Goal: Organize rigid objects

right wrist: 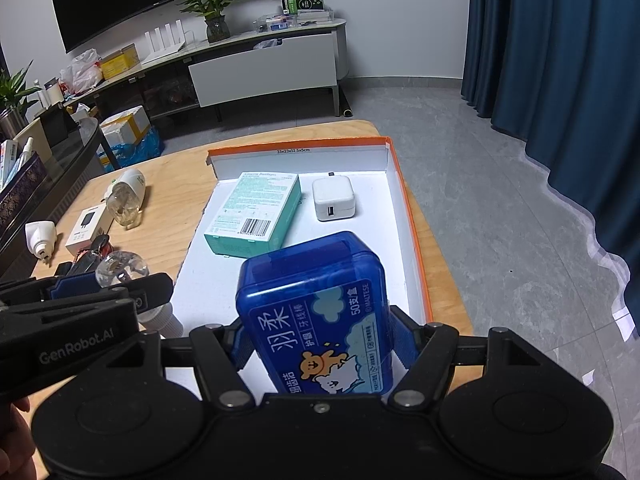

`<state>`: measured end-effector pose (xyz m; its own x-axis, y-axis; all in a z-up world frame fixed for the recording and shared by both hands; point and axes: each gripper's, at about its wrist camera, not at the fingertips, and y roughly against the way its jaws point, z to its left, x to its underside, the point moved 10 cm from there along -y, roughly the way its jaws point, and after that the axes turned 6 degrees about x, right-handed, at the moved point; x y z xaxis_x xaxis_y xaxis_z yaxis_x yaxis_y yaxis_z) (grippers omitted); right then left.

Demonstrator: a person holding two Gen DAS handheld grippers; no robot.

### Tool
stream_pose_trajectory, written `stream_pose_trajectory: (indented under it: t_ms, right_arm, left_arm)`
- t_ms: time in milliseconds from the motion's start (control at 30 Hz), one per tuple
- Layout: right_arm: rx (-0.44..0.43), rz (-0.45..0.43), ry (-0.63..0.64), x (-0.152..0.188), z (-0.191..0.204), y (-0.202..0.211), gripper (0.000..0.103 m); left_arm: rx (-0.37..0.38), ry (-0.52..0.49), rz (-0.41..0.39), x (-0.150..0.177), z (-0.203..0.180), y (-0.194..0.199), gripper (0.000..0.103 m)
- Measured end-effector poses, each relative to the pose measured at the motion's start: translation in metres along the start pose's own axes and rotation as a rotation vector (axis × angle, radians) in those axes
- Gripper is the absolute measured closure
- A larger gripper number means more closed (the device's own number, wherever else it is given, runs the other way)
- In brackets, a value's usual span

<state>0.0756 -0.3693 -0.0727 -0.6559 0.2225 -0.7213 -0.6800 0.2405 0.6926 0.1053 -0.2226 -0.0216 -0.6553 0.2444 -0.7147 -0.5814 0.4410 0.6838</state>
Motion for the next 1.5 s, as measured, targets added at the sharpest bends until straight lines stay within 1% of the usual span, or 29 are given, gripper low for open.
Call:
stream_pose_trajectory:
  t_ms: [567, 933, 1500]
  right_arm:
    - [0.000, 0.001, 0.002, -0.0004, -0.0001, -0.0002, 0.022]
    - [-0.001, 0.008, 0.003, 0.0055, 0.0019, 0.0009, 0.022]
    - [-0.003, 0.011, 0.002, 0.0033, 0.0016, 0.0000, 0.022]
  left_arm:
    - [-0.001, -0.002, -0.002, -0.0007, 0.0003, 0.0011, 0.053]
    - [-0.001, 0.000, 0.001, -0.0011, 0.0014, 0.0013, 0.053]
    - [0.000, 0.009, 0.004, 0.0007, 0.0038, 0.0001, 0.053]
